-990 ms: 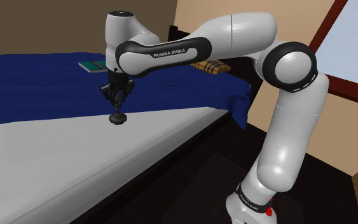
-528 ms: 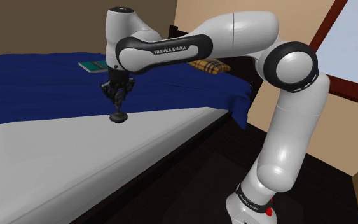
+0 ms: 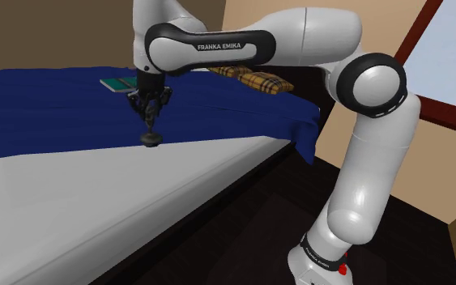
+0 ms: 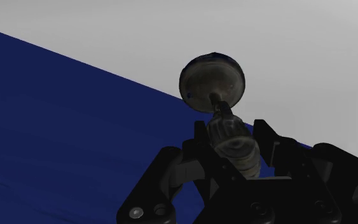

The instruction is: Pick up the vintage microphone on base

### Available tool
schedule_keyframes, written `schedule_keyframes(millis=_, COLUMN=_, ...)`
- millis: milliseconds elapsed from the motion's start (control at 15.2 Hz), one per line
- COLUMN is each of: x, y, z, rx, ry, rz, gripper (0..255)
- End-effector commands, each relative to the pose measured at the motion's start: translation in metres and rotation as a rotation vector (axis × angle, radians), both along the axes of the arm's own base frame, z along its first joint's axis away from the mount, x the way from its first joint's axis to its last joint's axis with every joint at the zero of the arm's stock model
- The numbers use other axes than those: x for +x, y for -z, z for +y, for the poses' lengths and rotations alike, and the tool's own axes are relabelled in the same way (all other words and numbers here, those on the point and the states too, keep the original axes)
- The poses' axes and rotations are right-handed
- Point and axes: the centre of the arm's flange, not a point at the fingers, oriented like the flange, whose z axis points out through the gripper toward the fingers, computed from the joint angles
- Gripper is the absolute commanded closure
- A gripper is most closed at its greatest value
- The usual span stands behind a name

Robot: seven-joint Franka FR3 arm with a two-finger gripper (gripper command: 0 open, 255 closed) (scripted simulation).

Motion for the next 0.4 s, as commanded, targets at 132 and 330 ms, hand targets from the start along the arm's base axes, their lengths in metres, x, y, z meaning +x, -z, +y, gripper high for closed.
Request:
schedule_keyframes(millis=132, x=-0.001, y=-0.021, z=0.000, rx=0.000, ry=0.000, rz=0.000, gripper=255)
schedule_keyframes(millis=330, x=-0.001, y=-0.028, z=0.000, rx=0.000, ry=0.000, rz=0.000, gripper=255)
